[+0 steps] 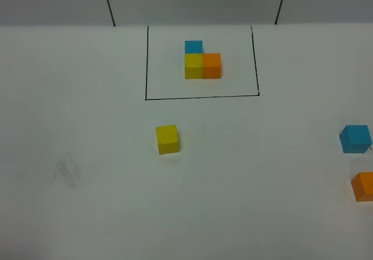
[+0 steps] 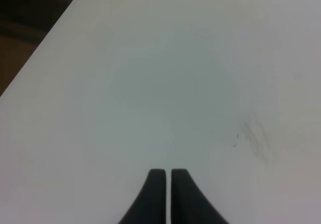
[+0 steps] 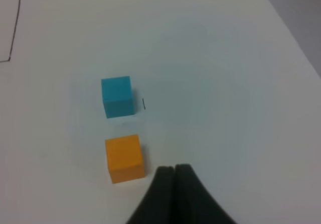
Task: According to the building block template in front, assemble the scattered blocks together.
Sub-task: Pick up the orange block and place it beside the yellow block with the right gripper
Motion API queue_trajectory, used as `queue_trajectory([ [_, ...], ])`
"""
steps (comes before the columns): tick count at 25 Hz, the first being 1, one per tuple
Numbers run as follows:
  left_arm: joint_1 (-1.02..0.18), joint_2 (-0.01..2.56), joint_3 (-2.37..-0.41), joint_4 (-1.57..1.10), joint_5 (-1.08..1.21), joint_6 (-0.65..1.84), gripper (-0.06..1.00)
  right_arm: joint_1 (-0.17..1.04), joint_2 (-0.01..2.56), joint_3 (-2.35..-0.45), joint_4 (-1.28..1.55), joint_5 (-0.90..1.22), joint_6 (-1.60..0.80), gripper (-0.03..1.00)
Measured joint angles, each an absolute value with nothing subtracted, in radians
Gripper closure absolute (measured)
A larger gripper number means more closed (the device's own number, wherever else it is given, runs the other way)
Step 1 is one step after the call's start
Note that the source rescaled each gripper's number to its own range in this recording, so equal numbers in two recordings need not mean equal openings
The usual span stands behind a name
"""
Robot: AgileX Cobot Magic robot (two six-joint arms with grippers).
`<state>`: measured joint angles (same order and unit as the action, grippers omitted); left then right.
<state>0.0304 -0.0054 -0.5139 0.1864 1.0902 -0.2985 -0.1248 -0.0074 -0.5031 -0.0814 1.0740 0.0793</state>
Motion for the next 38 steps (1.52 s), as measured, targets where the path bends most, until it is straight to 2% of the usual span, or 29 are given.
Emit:
queue_trajectory([
  [38,0.03,-0.005,-0.514,0.186,1.089,-0.297,0.94,-0.125,-0.007,-0.503,-0.081,1.074,0.08,0.97],
])
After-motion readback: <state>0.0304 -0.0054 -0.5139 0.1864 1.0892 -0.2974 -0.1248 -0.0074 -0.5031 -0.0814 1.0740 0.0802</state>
